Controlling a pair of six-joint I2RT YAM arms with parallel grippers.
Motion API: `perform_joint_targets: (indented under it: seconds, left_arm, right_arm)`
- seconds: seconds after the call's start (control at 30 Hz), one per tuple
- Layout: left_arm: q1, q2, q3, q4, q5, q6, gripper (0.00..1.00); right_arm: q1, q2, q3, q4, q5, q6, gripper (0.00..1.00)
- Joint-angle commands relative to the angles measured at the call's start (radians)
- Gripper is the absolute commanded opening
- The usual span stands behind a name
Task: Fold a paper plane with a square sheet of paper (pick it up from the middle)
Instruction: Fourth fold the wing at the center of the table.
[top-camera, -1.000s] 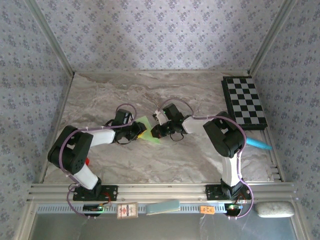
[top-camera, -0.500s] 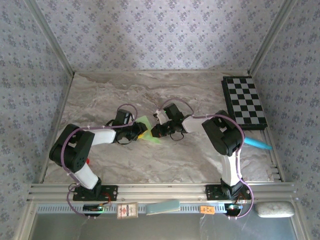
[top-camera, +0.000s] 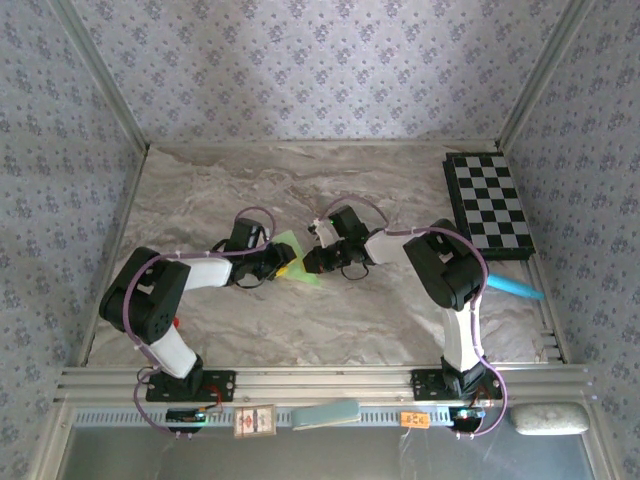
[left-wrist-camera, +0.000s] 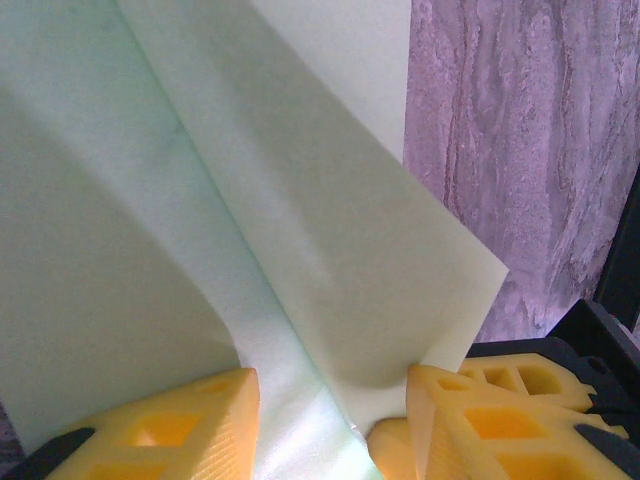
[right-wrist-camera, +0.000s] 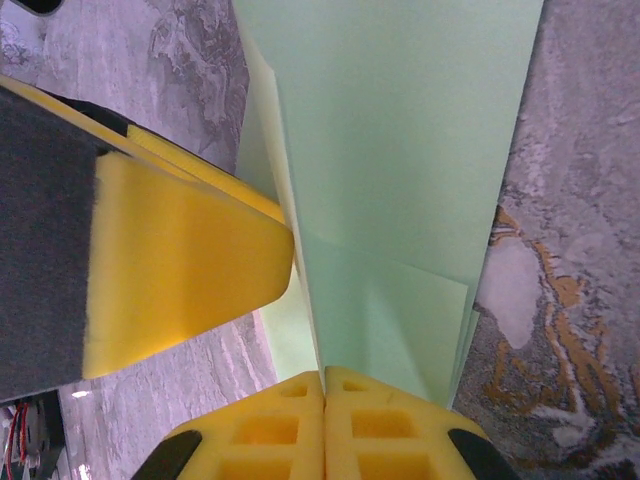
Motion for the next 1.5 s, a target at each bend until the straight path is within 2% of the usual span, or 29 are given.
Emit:
perform_joint_targets:
  seconds: [0.0, 0.33, 0.63, 0.83, 1.2, 1.47]
  left_arm:
    - [-0.007, 0.049, 0.014, -0.075, -0.012, 0.004, 0.42]
    - [-0.007, 0.067, 0.056, -0.224, -0.043, -0.007, 0.40]
    - [-0.007, 0.100, 0.101, -0.326, -0.048, -0.012, 0.43]
    - [-0.009, 0.121, 0.110, -0.345, -0.041, -0.022, 0.44]
    - [-0.012, 0.135, 0.123, -0.375, -0.041, -0.012, 0.45]
    - [-0.013, 0.142, 0.124, -0.378, -0.043, -0.015, 0.46]
  right_arm:
    - [-0.005, 0.010, 0.028, -0.019, -0.027, 0.004, 0.10]
    - [-0.023, -0.068, -0.017, -0.002, -0.002, -0.031, 0.24]
    - [-0.016, -0.109, -0.094, 0.058, 0.083, -0.068, 0.37]
    - [0.003, -0.101, -0.091, 0.034, 0.109, -0.105, 0.35]
    - [0.017, -0.075, -0.080, 0.029, 0.082, -0.106, 0.24]
    - [0.018, -0.061, -0.084, 0.026, 0.070, -0.107, 0.22]
